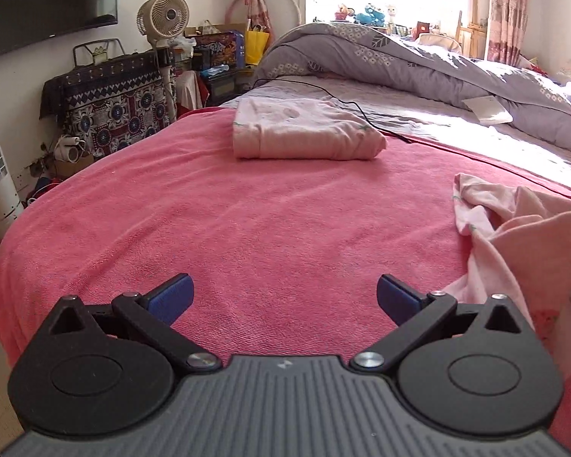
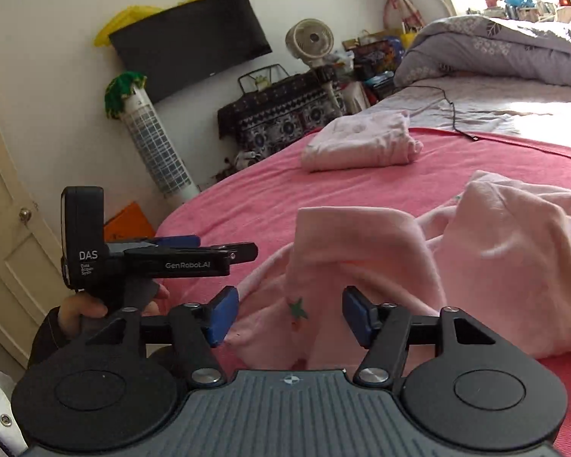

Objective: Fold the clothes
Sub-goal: 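Lift the pink shirt with the right gripper and shake it loose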

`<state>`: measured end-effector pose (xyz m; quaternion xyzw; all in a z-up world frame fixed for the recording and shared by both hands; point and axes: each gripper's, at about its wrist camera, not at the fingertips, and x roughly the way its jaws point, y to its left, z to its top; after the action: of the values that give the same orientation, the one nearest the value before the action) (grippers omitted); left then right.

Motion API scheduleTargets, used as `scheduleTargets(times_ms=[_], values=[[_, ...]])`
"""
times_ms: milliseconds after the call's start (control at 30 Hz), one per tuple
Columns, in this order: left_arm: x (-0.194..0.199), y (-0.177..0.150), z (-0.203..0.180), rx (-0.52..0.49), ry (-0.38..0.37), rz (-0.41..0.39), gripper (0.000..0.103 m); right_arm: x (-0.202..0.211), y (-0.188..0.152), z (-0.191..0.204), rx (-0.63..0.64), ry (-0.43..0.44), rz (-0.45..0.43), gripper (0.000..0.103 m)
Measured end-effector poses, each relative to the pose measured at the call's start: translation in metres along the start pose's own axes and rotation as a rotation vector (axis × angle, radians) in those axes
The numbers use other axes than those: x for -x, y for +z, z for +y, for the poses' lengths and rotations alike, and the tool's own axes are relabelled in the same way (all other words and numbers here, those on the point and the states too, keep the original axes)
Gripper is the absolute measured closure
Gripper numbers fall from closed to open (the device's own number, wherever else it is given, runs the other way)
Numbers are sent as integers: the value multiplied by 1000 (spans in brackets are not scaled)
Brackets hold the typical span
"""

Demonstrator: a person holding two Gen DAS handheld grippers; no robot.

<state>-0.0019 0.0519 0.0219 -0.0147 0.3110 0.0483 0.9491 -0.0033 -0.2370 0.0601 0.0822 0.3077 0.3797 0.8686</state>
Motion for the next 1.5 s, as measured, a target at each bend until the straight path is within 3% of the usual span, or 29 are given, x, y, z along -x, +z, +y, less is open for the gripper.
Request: scheduleTargets(times_ms=[67, 200, 300, 367, 433, 500, 533, 567, 633, 700, 767, 800, 867, 900, 1000, 1133, 1200, 1233, 1333, 1500], values=[[2, -1, -10, -35, -38, -10, 0, 15, 0, -11, -4, -97, -61, 22], [8, 0, -31, -93, -105, -44, 0, 36, -4, -36, 19, -430, -158, 17], [12, 0, -46, -128, -120, -65, 0, 26, -5, -44, 108, -551, -134, 15], [14, 0, -52, -154, -62, -64, 0, 1, -4, -49, 140, -511, -92, 7], [18, -2, -50, -176, -18, -62, 0, -27, -10, -55, 156, -530, -40, 10], [22, -4, -43, -175, 0, -55, 0, -54, -12, -67, 111, -562, 9, 49], [23, -5, -40, -170, 7, -48, 0, -56, -14, -75, 46, -560, 7, 80], [23, -6, -37, -165, 15, -41, 0, -59, -15, -83, -19, -559, 4, 81], [22, -8, -31, -158, 28, -27, 0, -42, -16, -89, -91, -529, -84, 88], [18, -9, -29, -154, 26, -14, 0, -17, -17, -86, -89, -541, -180, 88], [14, -10, -32, -142, 7, -3, 0, 6, -16, -77, -24, -540, -195, 78], [12, -11, -34, -138, -5, 0, 0, 18, -15, -72, 14, -532, -197, 68], [13, -14, -36, -133, -19, 0, 0, 30, -19, -52, 88, -427, -186, 19], [14, -15, -36, -130, -21, 1, 0, 32, -23, -39, 127, -367, -176, 14], [23, -16, -29, -96, -30, -1, 0, 14, -36, -1, 253, -269, -118, 14], [40, -17, -11, -28, -77, -27, 0, -40, -49, 26, 295, -279, -40, 13], [44, -17, -8, -12, -96, -25, 0, -63, -53, 27, 275, -311, -9, 30], [43, -18, -10, -15, -101, -18, 0, -68, -53, 26, 259, -325, -2, 50], [40, -20, -18, -41, -104, -2, 0, -54, -47, 21, 172, -336, -79, 68], [31, -20, -41, -77, -131, 19, 0, 0, -26, -7, 67, -423, -236, 70]])
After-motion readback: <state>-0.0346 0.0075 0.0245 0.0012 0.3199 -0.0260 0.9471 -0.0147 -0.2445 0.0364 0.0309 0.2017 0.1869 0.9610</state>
